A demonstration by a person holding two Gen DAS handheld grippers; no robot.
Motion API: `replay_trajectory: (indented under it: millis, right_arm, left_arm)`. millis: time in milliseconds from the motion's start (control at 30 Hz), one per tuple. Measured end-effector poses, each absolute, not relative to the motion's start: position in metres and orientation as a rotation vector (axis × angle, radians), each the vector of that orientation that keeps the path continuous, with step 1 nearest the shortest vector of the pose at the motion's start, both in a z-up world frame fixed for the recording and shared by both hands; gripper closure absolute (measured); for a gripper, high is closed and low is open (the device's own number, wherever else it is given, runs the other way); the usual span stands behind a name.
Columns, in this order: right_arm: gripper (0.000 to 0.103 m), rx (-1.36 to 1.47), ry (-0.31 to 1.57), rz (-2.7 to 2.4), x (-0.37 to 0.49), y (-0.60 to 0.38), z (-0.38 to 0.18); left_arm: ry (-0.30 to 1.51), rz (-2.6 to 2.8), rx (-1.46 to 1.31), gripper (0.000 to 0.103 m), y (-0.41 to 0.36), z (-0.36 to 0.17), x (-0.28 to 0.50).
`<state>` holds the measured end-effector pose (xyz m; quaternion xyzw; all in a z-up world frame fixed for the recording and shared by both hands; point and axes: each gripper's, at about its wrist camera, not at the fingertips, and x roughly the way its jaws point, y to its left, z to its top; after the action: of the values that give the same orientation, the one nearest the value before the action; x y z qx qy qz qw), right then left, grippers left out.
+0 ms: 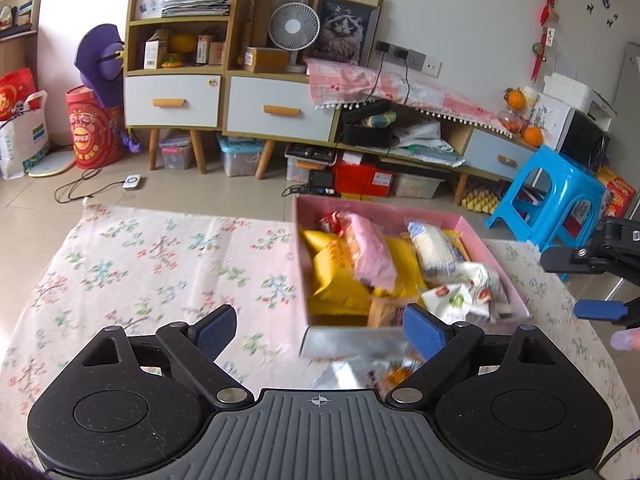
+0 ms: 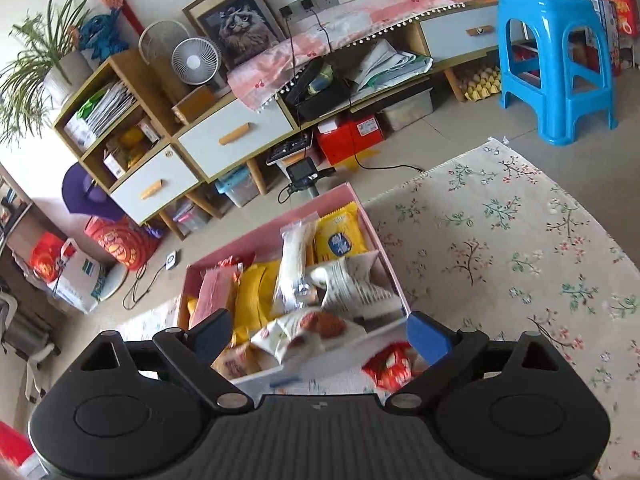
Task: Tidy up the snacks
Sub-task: 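Move the left gripper to the white packet and right to the red packet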
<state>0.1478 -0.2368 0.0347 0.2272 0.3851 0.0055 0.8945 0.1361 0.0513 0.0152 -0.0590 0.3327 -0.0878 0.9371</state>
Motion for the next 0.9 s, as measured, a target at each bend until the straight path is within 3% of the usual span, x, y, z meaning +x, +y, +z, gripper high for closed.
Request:
replay_trajectory:
  millis: [900]
  right_arm:
    - [0.011, 0.345, 0.852, -0.028, 0.103, -0.255, 0.003]
  left_arm:
    - [0.724, -0.255, 0.008, 0.011, 0.056, -0.033, 0.097]
